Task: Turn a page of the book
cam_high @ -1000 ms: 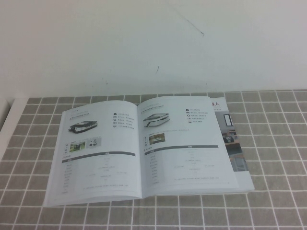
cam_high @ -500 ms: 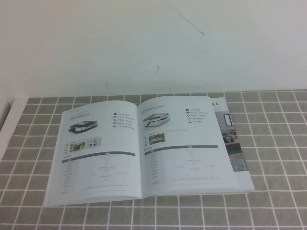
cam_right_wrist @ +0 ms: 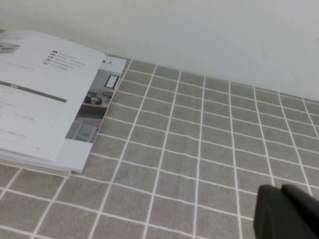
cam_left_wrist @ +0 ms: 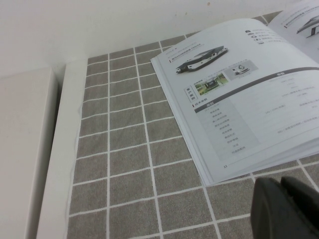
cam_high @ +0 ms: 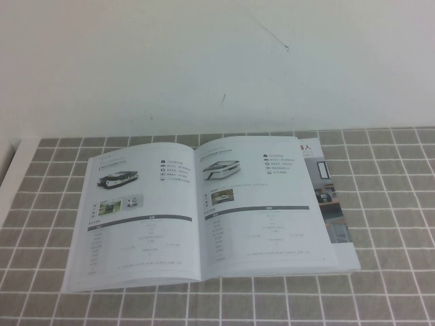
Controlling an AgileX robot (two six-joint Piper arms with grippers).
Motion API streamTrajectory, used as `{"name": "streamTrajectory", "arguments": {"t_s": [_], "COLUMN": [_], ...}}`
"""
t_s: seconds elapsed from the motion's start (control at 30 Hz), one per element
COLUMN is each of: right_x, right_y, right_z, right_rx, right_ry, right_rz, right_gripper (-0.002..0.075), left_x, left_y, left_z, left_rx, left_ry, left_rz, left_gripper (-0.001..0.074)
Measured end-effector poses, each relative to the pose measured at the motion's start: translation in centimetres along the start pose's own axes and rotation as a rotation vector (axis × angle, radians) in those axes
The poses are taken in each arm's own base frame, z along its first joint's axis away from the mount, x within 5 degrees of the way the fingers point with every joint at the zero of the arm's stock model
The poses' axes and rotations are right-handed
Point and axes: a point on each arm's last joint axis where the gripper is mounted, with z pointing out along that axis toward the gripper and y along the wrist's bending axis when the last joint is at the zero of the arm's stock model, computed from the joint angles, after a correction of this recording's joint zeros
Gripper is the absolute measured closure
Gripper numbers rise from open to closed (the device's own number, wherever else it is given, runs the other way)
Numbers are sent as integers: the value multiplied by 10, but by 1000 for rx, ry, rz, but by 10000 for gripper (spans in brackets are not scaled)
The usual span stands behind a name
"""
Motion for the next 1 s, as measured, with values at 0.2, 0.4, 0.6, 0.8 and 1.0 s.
{"name": "streamTrajectory", "arguments": {"t_s": [0.2, 0.4, 0.6, 0.8, 1.0], "right_x": [1, 11, 25, 25, 25], "right_y": [0, -5, -12, -14, -14], "right_z": [0, 2, 5, 5, 6], "right_rx": [6, 68, 177, 196, 197], "right_ry": [6, 72, 110, 97, 96], "right_rz": [15, 44, 200, 214, 211], "right_gripper": [727, 727, 727, 727, 727], "left_x": [0, -1, -1, -1, -1], "left_y": [0, 0, 0, 0, 0], "left_z": [0, 0, 0, 0, 0], "left_rx": [0, 0, 0, 0, 0], "left_ry": [0, -2, -2, -2, -2], "left_rz": [0, 0, -2, -2, -2], "left_gripper": [738, 738, 738, 738, 738]}}
